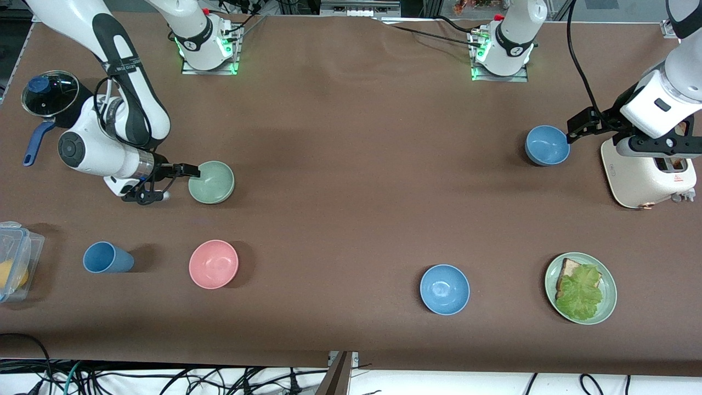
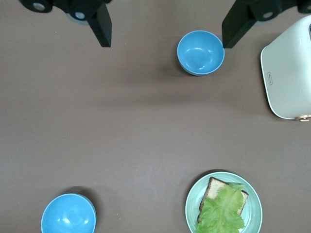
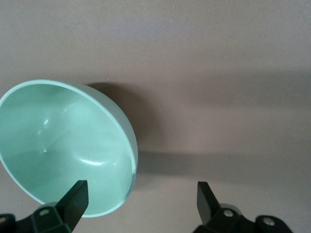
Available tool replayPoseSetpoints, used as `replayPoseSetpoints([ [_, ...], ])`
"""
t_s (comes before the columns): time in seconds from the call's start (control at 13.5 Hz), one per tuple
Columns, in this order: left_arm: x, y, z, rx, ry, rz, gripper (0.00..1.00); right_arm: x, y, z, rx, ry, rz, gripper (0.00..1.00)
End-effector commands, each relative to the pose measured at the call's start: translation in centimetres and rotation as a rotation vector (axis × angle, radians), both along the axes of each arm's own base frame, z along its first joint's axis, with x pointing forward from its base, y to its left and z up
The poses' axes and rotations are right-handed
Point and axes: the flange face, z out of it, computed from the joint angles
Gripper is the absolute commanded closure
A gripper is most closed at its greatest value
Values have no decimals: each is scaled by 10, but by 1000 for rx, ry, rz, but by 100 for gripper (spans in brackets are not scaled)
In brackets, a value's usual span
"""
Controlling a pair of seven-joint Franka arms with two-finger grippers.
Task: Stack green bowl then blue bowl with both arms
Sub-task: 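Close the right gripper on the green bowl's rim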
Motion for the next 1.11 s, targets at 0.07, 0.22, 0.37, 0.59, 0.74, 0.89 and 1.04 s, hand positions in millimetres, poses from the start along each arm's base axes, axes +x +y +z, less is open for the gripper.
replayPoseSetpoints([
  [0.07, 3, 2, 6, 6, 4, -5, 0, -15, -5, -16, 7, -34, -20, 1],
  [0.22, 3, 2, 6, 6, 4, -5, 0, -16, -5, -23, 14, -34, -33, 1],
  [0.37, 3, 1, 6, 6, 4, -6, 0, -18, -5, -27, 43, -32, -50, 1],
  [0.59, 3, 3, 6, 6, 4, -3, 0, -18, -2, -29, 52, -29, -52, 71],
  [0.74, 3, 3, 6, 6, 4, -3, 0, -16, 3, -27, 56, -30, -42, 100],
  [0.89, 3, 3, 6, 6, 4, -3, 0, -15, 9, -26, 57, -31, -31, 100],
  [1.04, 3, 3, 6, 6, 4, -3, 0, -12, 11, -23, 59, -38, -29, 100],
])
